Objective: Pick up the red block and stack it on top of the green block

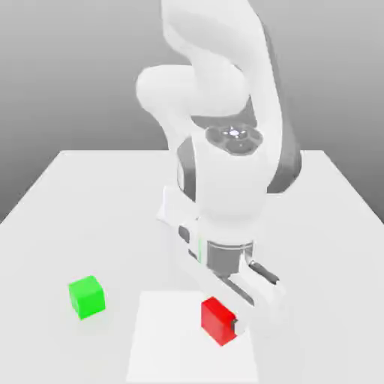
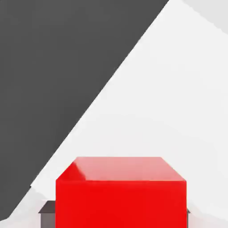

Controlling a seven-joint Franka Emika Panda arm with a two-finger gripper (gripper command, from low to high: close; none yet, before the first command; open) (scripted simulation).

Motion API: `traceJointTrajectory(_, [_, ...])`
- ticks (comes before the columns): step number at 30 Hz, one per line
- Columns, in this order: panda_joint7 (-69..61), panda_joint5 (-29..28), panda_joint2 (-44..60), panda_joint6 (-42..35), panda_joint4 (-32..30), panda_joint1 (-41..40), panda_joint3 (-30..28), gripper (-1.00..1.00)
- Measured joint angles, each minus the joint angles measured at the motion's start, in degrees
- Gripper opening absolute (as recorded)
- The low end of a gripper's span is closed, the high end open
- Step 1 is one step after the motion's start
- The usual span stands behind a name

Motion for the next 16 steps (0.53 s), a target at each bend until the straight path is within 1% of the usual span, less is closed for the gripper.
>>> traceJointTrajectory(4, [-7.2,2.7,-7.4,-1.6,-5.6,-14.5,-6.5,-1.00])
traceJointTrajectory(5, [-9.2,3.6,-9.3,-1.9,-7.1,-16.2,-7.8,-1.00])
traceJointTrajectory(7, [-11.7,4.6,-10.3,-0.9,-8.9,-17.9,-9.6,-1.00])
traceJointTrajectory(12, [-12.0,4.2,-1.7,7.9,-9.1,-18.8,-9.7,-1.00])
traceJointTrajectory(13, [-11.9,4.1,-0.2,9.4,-9.0,-18.7,-9.7,1.00])
traceJointTrajectory(16, [-11.9,4.1,-0.2,9.4,-9.0,-18.7,-9.7,1.00])
